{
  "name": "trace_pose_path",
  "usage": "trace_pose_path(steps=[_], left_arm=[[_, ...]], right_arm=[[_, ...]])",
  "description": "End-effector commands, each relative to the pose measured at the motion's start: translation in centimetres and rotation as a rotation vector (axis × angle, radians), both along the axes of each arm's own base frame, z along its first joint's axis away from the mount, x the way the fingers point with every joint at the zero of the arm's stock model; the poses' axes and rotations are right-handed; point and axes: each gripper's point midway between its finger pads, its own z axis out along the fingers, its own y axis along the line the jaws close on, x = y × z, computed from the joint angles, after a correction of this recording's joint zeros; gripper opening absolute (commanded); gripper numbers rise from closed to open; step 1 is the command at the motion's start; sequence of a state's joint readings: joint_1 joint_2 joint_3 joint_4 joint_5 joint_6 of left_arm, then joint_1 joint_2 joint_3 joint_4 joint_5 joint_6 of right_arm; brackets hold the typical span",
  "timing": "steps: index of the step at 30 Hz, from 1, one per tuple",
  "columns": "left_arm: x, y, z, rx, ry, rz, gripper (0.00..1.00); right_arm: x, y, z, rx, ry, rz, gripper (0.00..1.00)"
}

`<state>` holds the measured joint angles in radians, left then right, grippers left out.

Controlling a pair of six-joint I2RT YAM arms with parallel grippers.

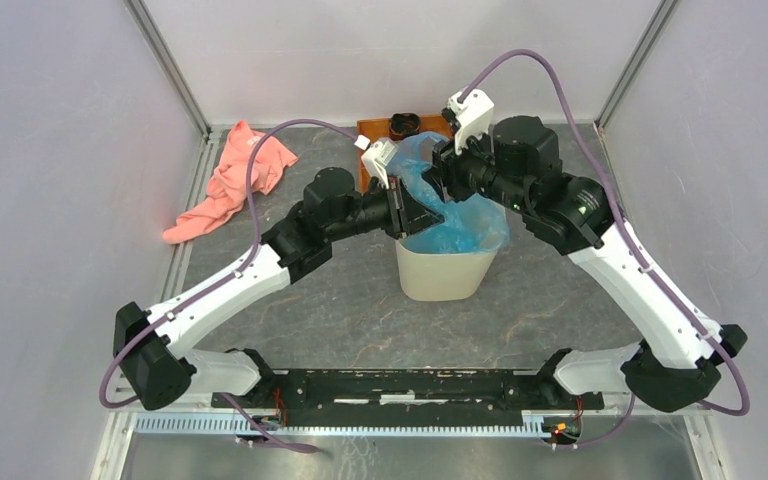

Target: Put the trash bags into the trash bin

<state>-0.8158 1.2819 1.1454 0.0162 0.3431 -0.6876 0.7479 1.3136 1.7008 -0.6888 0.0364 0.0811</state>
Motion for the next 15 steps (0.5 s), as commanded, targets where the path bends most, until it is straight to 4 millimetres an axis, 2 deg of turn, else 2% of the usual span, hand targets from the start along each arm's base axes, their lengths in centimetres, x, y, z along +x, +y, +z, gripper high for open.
trace_pose_path(steps=[1,5,8,12,15], left_arm=[[0.2,1.5,2.8,-0.039,-0.084,0.066,0.14],[-0.2,2.7,2.8,-0.052,-0.105,0.097,0.08],[-0.7,3.1,2.9,-0.069,-0.101,0.096,0.05],[-1.0,3.5,3.1,-0.088,-0.103,0.102,0.03],[-1.2,3.8,3.2,-0.088,-0.107,0.106,0.02]], right_arm=[[-0.8,-3.3,2.6,0.013,-0.106,-0.081,0.59],[-2.1,-6.5,3.6,-0.010,-0.148,-0.151,0.83],[-3.4,-8.6,3.1,-0.019,-0.157,-0.185,0.98],[-4.6,-11.7,1.3,-0.080,-0.158,-0.257,0.98],[-5.0,-13.1,-0.7,-0.110,-0.134,-0.303,0.98]])
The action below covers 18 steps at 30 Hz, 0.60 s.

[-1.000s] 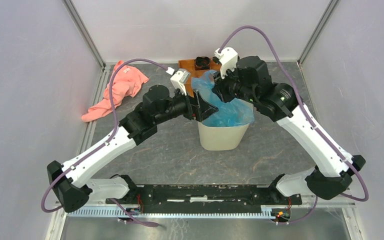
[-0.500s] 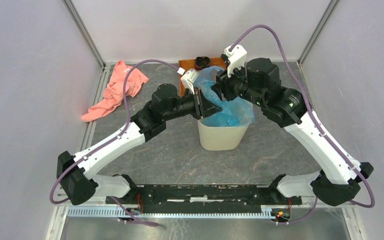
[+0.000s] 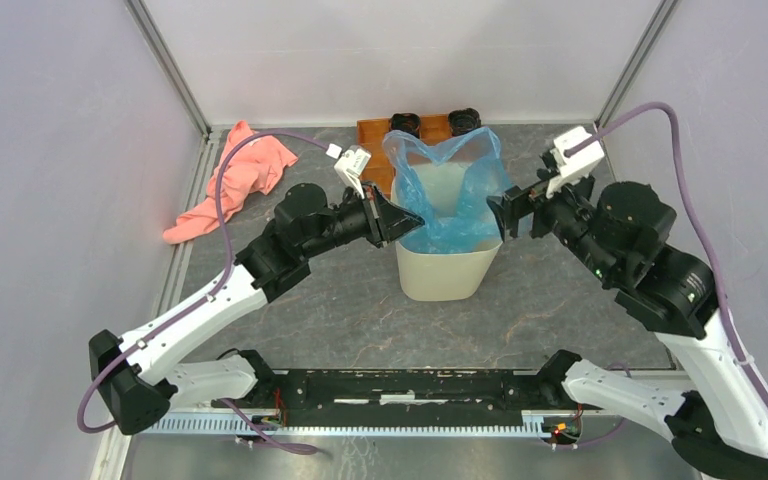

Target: Put the trash bags into the trash bin

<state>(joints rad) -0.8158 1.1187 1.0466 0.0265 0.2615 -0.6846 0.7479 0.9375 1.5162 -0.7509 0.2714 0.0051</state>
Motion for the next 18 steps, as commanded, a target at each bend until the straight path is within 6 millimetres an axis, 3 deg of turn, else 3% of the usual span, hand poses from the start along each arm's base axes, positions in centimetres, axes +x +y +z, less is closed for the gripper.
trace_pose_path(steps=[1,5,11,14,18], left_arm=[[0.0,0.6,1.6,-0.041,-0.050,0.023,0.02],[-0.3,0.6,1.3,-0.038,-0.043,0.014,0.02],[-0.7,1.5,1.6,-0.058,-0.042,0.033,0.02],[-0.9,1.5,1.5,-0.070,-0.037,0.029,0.02],[-1.1,1.5,1.3,-0.063,-0.027,0.021,0.02]], right_arm=[[0.4,-2.4,-3.5,-0.087,0.048,-0.115,0.98],[0.3,-3.1,-3.4,-0.023,0.045,-0.167,0.98],[1.9,-4.4,-8.2,0.009,-0.013,-0.297,0.98],[2.9,-4.6,-10.0,0.012,-0.061,-0.344,0.91],[3.8,-4.8,-9.0,0.047,-0.114,-0.390,0.81]])
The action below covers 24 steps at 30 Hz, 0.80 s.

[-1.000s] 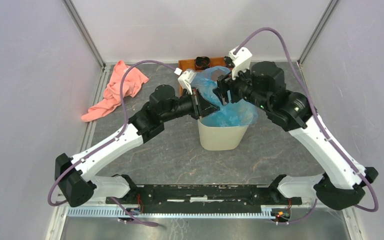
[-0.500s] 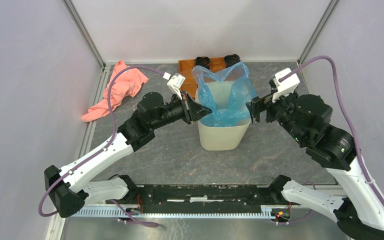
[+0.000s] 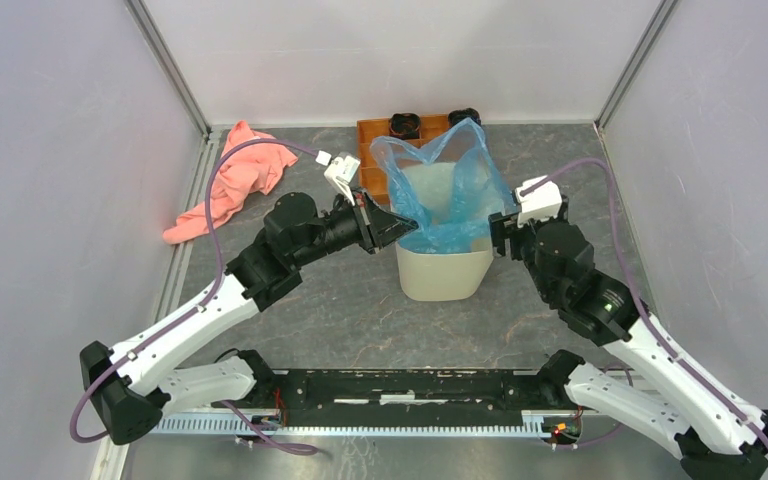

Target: Put the trash bags into the trash bin

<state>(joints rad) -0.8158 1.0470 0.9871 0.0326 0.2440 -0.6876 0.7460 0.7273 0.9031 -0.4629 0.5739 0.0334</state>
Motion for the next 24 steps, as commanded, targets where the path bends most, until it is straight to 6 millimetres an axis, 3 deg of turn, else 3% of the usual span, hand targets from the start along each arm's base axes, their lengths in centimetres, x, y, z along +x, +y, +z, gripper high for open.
trace_pose_path(steps=[1,3,5,7,9,15,16,18,20,21,24], left_arm=[[-0.3,0.3,1.3,-0.046,-0.016,0.001,0.02],[-0.4,0.4,1.3,-0.045,-0.013,0.004,0.02],[-0.5,0.7,1.3,-0.044,-0.013,0.008,0.02],[-0.7,0.8,1.3,-0.046,-0.015,0.009,0.02],[-0.8,0.9,1.3,-0.048,-0.013,0.009,0.02],[-1.2,1.1,0.5,-0.037,0.005,0.000,0.02],[-1.2,1.2,0.2,-0.029,0.014,0.005,0.03],[-1.2,1.7,-0.5,-0.001,0.038,0.027,0.07],[-1.2,2.5,-0.9,0.026,0.060,0.058,0.19],[-1.3,2.9,-1.1,0.049,0.074,0.072,0.29],[-1.9,4.9,-1.5,0.145,0.124,0.120,0.63]], right_arm=[[1.7,-0.3,5.6,0.121,-0.204,-0.078,0.81],[1.8,-0.1,6.5,0.116,-0.216,-0.065,0.82],[1.6,0.3,7.1,0.118,-0.209,-0.042,0.90],[1.6,0.3,7.1,0.110,-0.207,-0.037,0.94],[2.0,0.1,6.5,0.090,-0.209,-0.058,0.91],[3.7,1.2,5.5,0.056,-0.245,-0.054,0.66],[4.0,1.6,5.8,0.061,-0.258,-0.039,0.60],[4.2,2.4,6.5,0.056,-0.265,-0.003,0.39],[3.9,3.1,7.6,0.056,-0.252,0.046,0.11],[3.6,3.4,8.2,0.061,-0.238,0.072,0.01],[2.2,4.5,9.1,0.058,-0.177,0.175,0.01]])
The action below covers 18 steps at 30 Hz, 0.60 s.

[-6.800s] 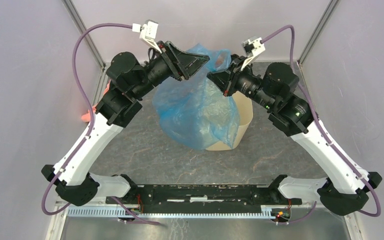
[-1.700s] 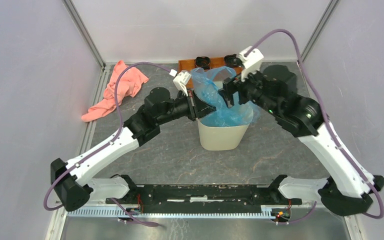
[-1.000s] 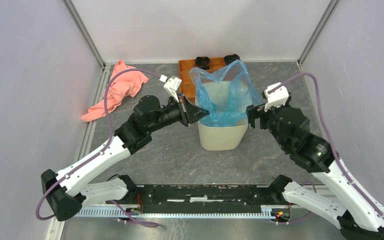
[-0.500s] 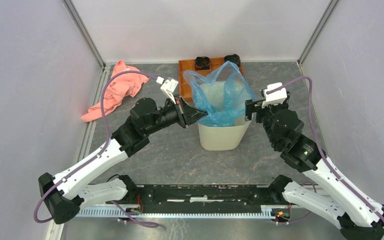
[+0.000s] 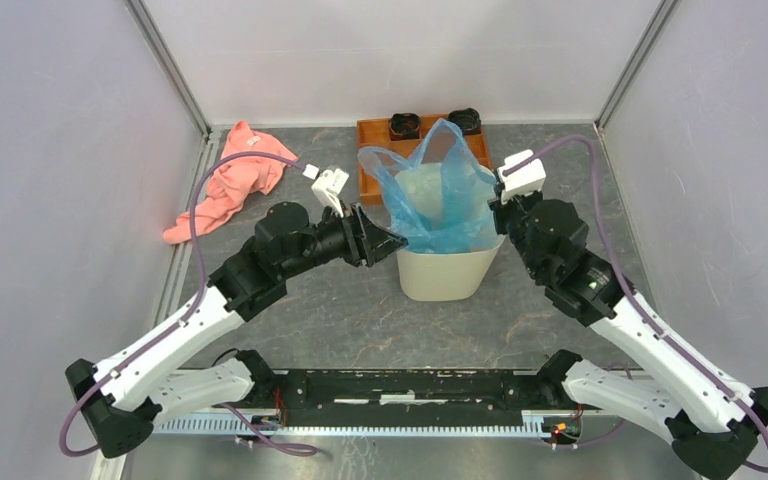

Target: Put the trash bags into the trash bin

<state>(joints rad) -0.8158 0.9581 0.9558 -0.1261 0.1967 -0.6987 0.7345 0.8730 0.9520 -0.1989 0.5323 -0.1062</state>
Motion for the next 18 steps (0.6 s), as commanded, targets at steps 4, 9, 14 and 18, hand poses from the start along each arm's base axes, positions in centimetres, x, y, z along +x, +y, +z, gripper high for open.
trace_pose_path(steps=[4,9,14,18], left_arm=[[-1.9,4.7,3.1,0.106,0.074,0.108,0.92],[-2.0,5.8,7.6,0.039,0.114,0.177,0.99],[-0.6,4.4,7.9,-0.024,0.276,0.242,0.95],[0.2,2.8,8.0,-0.013,0.363,0.241,0.89]], right_arm=[[-3.3,2.8,5.1,0.074,0.058,0.247,0.01],[-5.0,4.1,6.6,0.131,0.062,0.356,0.01],[-5.7,4.1,7.8,0.159,0.029,0.390,0.01],[-5.9,4.0,7.8,0.163,0.022,0.391,0.01]])
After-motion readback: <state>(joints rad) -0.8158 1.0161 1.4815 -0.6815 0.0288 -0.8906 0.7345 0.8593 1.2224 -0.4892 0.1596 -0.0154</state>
